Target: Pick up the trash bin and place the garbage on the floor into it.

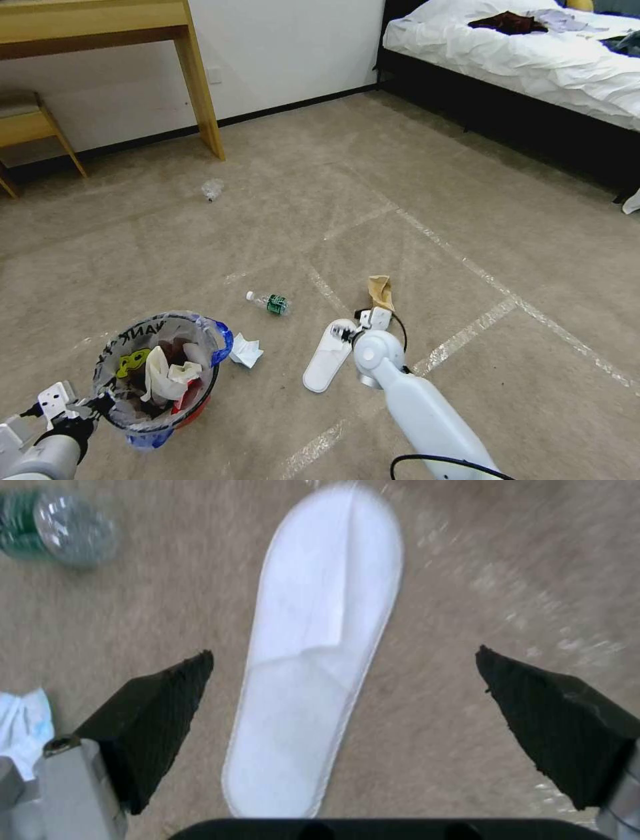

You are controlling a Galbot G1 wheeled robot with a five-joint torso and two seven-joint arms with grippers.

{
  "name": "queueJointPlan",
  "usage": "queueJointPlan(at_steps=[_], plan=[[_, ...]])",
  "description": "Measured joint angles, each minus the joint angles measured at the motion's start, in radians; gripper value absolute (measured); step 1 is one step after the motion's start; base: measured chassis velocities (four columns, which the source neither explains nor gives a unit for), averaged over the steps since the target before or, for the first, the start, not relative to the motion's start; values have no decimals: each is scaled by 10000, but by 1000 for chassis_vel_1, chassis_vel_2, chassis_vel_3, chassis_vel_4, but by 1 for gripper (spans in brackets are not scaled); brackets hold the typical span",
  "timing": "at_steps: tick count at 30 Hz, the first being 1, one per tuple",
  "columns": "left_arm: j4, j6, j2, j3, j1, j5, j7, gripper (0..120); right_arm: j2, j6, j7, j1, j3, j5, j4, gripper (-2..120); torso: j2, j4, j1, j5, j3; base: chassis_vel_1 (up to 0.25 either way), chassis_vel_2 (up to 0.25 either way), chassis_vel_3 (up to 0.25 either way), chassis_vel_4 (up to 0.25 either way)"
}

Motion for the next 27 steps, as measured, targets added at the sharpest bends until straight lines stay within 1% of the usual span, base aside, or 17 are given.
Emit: queueJointPlan(at_steps=[4,6,13,15,23,27], plan=[[25,0,0,-8,0,1,-5,1,228,-68,-118,121,-25,-18,-337,100,0,0,0,-1,0,0,0,0,0],[46,-2,-12,-9,10,20,-5,1,433,-75,-242,247,-67,-145,-747,100,0,0,0,-1,0,0,0,0,0],[48,-4,-17,-10,41,42,-8,1,711,-37,-496,452,-101,-473,-1438,100,0,0,0,0,0,0,0,0,0],[28,-6,-15,-13,78,41,-10,1,860,27,-664,555,-107,-627,-1846,100,0,0,-1,0,0,0,0,0,0],[35,-22,-11,-62,155,38,-8,1,1151,215,-1098,787,-123,-988,-2723,100,0,0,0,0,0,0,0,0,0],[29,-28,-32,-63,194,39,-6,1,1464,393,-1421,1053,-82,-1184,-3417,100,0,0,0,0,0,0,0,0,0]])
